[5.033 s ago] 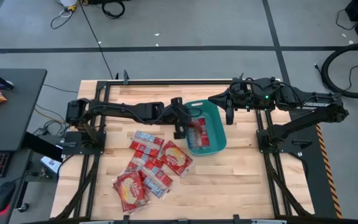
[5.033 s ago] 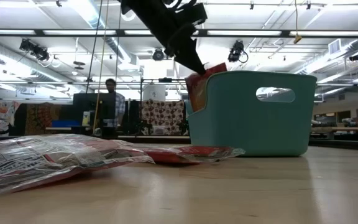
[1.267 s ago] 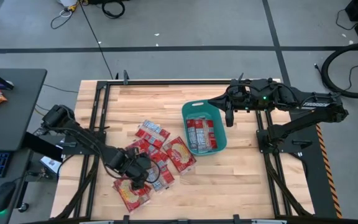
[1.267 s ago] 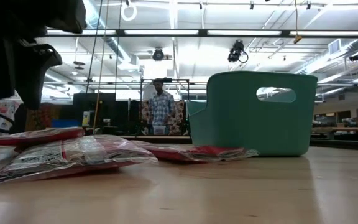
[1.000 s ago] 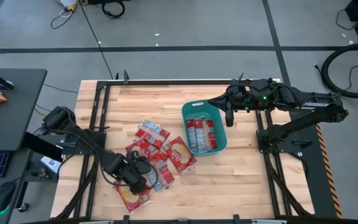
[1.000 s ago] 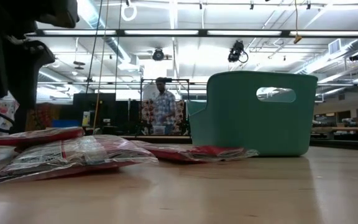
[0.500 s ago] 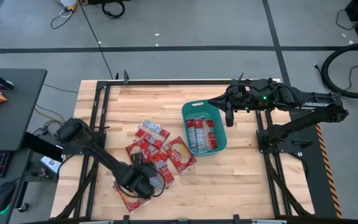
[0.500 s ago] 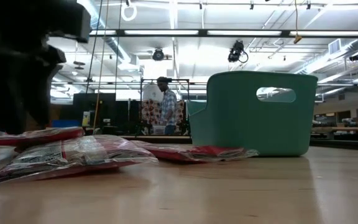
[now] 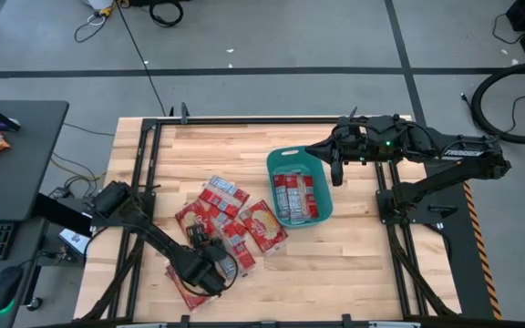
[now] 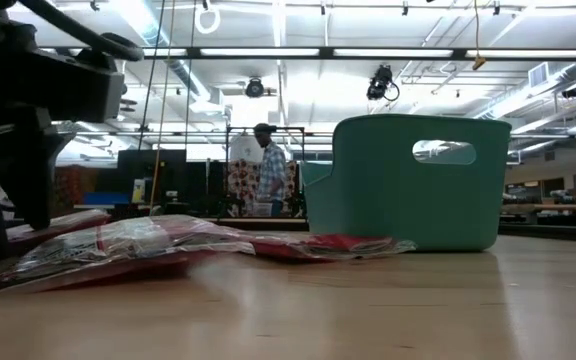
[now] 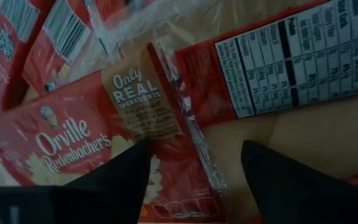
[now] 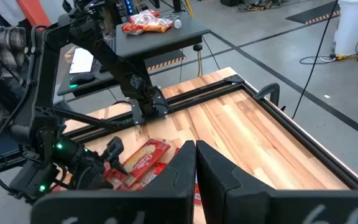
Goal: Sort popcorn bags into baskets
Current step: Put the red popcorn pack into the green bin
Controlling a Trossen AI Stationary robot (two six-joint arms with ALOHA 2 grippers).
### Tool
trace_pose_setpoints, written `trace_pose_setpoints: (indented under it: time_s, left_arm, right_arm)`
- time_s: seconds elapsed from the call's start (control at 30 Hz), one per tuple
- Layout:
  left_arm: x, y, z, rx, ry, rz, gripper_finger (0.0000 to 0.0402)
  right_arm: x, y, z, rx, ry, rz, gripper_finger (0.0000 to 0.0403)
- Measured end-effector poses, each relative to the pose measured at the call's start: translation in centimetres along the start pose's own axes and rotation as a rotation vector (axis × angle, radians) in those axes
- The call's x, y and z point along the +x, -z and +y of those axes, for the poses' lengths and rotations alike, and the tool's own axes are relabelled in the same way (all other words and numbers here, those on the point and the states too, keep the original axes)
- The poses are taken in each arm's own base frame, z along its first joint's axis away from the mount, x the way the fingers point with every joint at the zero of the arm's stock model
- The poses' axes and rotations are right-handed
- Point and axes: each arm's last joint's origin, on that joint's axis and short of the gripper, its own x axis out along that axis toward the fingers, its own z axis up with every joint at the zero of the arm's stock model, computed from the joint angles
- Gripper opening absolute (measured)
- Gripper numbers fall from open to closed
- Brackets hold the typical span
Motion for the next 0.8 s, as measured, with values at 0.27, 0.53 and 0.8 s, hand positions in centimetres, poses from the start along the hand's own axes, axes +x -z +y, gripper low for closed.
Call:
trace_pose_setpoints:
  time_s: [0.27,0.53,0.8]
  left_arm:
    - [0.4,0.1,-0.2,-0.006,-0.007,0.015,0.0136]
    - [0.2,0.3,0.2,-0.037,-0.027,0.041,0.001]
    - [-2.8,0.0,1.8,-0.069,0.051,-0.013,0.0005]
  right_arm:
    - [0.0,0.0,0.0,0.001,-0.017,0.005,0.0018]
    - [0.0,0.0,0.1,0.001,-0.017,0.004,0.0018]
    - [0.0,-0.1,0.1,0.004,-0.021,-0.011,0.0018]
